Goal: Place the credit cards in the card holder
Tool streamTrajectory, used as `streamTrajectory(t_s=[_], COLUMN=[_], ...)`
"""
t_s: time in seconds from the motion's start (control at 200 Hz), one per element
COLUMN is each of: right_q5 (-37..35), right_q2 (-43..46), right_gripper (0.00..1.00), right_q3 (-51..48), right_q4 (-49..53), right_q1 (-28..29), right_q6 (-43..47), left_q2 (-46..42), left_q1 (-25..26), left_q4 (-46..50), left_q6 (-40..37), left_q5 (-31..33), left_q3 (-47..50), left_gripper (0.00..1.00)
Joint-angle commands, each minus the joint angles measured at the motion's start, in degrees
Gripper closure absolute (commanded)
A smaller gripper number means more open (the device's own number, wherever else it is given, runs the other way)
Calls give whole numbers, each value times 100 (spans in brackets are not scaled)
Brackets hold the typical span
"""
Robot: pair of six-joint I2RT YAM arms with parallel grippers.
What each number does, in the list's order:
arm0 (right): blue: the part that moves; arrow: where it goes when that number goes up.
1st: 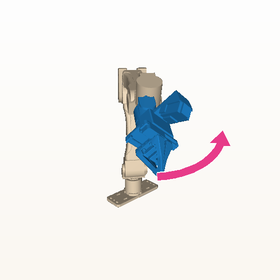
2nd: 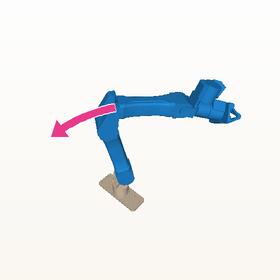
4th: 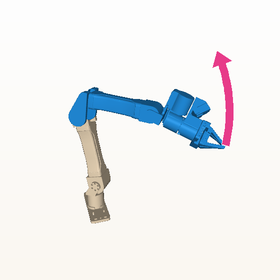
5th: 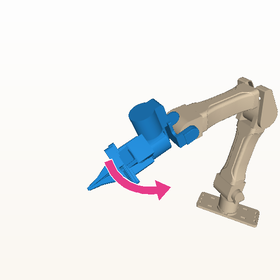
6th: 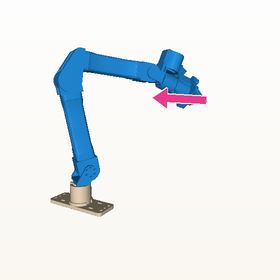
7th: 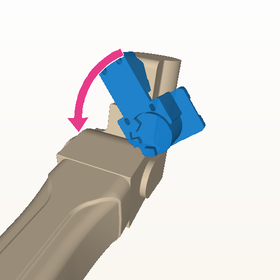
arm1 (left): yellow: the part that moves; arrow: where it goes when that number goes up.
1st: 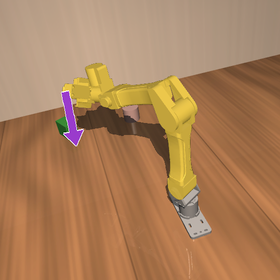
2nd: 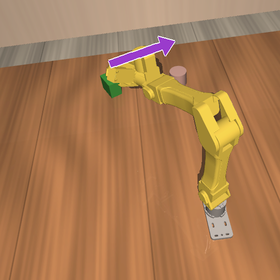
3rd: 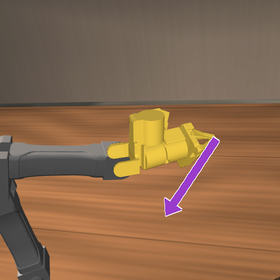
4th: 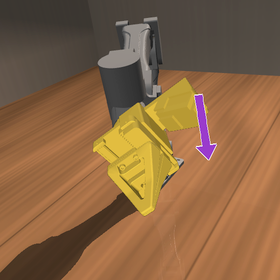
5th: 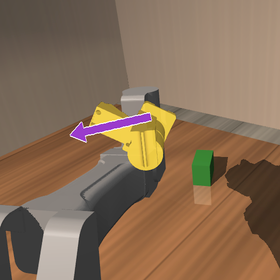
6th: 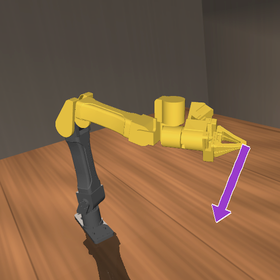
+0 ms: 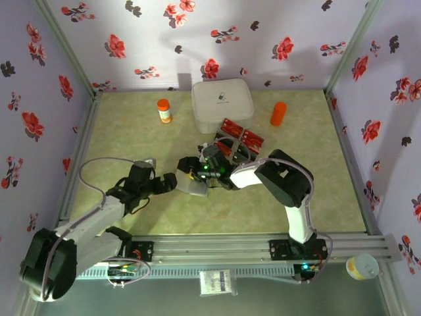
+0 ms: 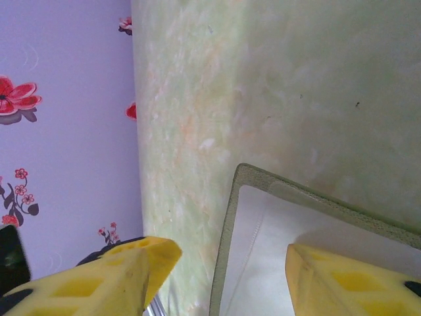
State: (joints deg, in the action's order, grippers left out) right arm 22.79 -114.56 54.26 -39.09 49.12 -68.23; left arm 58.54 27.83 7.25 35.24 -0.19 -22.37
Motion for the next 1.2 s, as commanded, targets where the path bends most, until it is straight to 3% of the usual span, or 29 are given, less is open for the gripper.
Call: streamTrajectory(t_s=[0.0, 0.45, 0.67, 1.195], right_q5=[119, 195, 297, -86], right_q2=[-9, -172, 14, 1036], right_gripper=[42, 43, 43, 43], right_q3=[-134, -58, -58, -1660], right_q4=[-87, -400, -469, -346], right_q1=[-26, -29, -34, -49], right_q6=[-112, -314, -349, 117], left_q2=[302, 871, 1107, 1191], left_q1=[86, 266, 301, 380], left_q4=[-301, -683, -940, -334], left_q6=[-266, -317, 43, 535], left_q5=[-86, 40, 315, 753], left_q3=[-65, -120, 98, 24], left_gripper=[1, 1, 1, 2])
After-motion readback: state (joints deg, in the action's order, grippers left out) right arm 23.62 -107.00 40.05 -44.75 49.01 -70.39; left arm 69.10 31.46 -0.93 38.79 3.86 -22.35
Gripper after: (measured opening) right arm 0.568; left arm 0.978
